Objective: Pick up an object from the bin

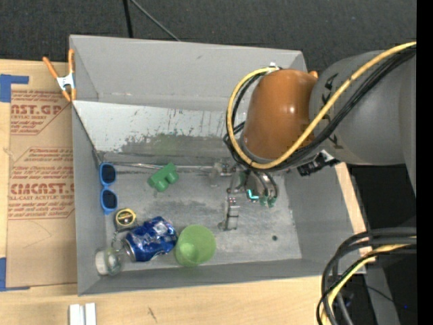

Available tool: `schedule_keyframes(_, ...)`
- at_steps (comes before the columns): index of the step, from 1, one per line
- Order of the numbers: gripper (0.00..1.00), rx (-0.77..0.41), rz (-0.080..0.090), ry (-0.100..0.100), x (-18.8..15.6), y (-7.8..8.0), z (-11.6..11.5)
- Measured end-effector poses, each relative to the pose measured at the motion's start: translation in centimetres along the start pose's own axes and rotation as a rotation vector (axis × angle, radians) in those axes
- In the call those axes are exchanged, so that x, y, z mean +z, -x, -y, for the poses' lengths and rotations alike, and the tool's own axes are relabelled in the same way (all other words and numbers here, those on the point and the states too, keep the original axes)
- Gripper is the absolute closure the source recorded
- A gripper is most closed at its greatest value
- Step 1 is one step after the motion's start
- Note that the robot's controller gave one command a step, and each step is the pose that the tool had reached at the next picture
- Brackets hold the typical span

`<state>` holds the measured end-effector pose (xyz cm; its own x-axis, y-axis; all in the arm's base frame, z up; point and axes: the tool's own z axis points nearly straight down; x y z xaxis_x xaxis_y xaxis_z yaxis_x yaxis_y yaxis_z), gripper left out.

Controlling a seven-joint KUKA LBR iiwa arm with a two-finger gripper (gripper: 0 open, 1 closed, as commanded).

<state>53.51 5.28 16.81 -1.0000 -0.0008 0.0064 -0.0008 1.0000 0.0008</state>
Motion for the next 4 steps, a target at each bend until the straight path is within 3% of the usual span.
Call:
schedule_keyframes(1, 0.0, -0.087, -0.001, 0.0, 9.5, -4.7, -5.2)
schedule_keyframes(2, 0.0, -0.115, 0.017, 0.002, 9.7, -5.0, -10.5)
schedule_keyframes(3, 1.0, -0.109, 0.013, -0.003, 9.7, -5.0, -10.0)
schedule_keyframes(4, 1.0, -0.101, 0.015, 0.003, -1.9, -4.0, -12.2)
